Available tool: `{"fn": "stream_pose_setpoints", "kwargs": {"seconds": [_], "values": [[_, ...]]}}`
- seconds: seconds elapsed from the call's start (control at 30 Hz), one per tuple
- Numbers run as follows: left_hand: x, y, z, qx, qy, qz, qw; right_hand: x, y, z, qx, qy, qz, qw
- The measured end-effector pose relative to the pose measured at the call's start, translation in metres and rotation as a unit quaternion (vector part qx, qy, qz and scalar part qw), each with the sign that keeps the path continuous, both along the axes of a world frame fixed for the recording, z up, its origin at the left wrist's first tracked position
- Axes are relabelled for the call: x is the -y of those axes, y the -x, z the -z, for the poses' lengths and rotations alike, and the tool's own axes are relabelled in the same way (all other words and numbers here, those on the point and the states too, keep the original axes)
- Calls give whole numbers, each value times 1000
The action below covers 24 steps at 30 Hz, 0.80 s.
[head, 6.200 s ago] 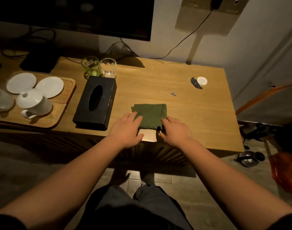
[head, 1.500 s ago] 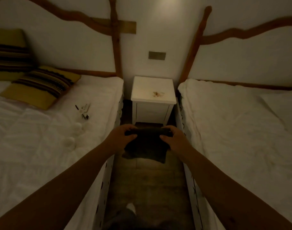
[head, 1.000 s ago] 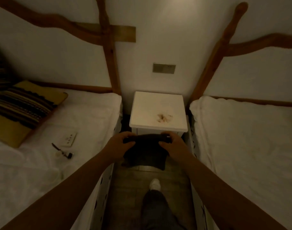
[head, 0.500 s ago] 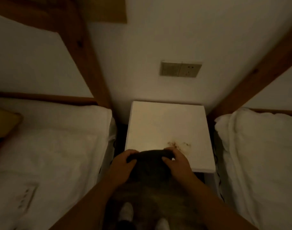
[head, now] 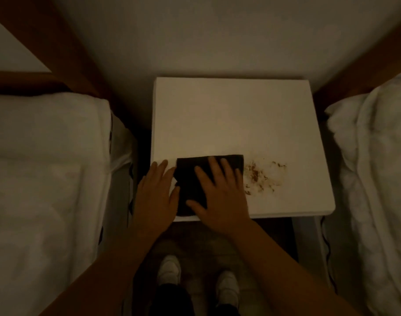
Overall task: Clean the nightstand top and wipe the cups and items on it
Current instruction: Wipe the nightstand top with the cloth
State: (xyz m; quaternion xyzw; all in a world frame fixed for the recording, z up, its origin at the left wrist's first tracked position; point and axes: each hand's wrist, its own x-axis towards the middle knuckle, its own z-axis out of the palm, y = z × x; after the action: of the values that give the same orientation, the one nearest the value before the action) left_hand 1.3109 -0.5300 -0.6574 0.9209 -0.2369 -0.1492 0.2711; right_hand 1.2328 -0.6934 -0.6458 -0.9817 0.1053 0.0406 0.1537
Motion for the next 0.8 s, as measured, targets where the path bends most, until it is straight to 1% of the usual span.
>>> {"fn": "stream_pose_setpoints", "kwargs": {"seconds": [0.07,0.2,0.33,0.47,0.57,0.63,0.7,0.73,0.8], "values": [[0,2,4,22,-72,15,997,-3,-8,15,-26,35,-46,998],[11,-15,7,57,-138,18,989,15,-42,25,-18,63,-73,995],[38,-53,12,65,-158,-5,985,48,-97,27,-31,75,-75,994],[47,-61,20,88,-188,44,977,92,-155,29,-57,97,-74,991],[44,-62,22,87,-197,44,976,115,-176,25,-68,107,-47,991],[47,-63,18,76,-197,41,977,131,-173,17,-54,114,-43,991],[48,-63,15,59,-202,40,977,152,-154,11,-10,125,-44,991],[49,-63,14,57,-206,38,976,168,-140,10,8,132,-35,991],[50,-63,11,54,-208,35,976,201,-108,7,11,134,-1,991]]}}
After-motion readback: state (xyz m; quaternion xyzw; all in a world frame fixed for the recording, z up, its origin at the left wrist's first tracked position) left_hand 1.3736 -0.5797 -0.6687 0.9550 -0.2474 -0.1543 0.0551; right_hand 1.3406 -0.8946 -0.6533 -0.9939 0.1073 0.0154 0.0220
